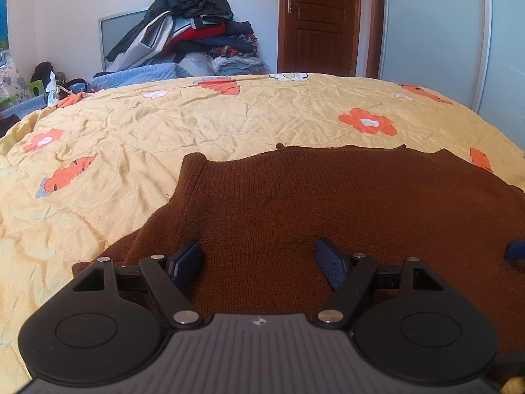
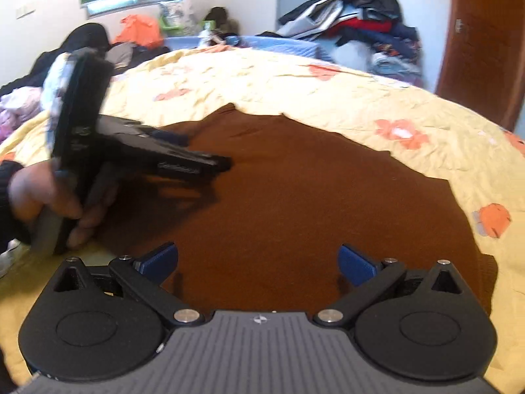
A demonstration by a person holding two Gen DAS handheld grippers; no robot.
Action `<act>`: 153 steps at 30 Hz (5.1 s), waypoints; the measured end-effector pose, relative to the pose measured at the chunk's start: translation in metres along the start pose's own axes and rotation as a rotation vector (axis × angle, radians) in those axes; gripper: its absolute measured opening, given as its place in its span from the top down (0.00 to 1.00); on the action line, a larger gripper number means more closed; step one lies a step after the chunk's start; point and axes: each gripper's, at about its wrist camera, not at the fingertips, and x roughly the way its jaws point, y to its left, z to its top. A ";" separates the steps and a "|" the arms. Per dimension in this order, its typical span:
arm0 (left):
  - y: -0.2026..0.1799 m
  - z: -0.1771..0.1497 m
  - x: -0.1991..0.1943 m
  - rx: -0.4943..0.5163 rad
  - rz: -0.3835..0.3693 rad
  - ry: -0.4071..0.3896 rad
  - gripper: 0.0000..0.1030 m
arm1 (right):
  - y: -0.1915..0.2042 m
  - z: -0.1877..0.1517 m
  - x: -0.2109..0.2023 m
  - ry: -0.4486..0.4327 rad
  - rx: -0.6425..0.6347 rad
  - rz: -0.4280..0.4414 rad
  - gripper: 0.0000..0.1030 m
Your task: Fold small clothes
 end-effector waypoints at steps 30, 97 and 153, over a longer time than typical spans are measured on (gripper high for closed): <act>-0.052 -0.066 -0.088 0.266 -0.127 -0.023 0.21 | -0.020 -0.018 0.006 0.033 0.060 -0.062 0.00; 0.047 0.068 0.025 -0.037 0.074 -0.004 0.86 | -0.202 0.053 0.088 -0.018 0.424 -0.036 0.60; 0.088 -0.113 -0.120 -1.359 -0.179 0.084 0.48 | -0.129 0.035 0.089 -0.094 0.214 -0.039 0.00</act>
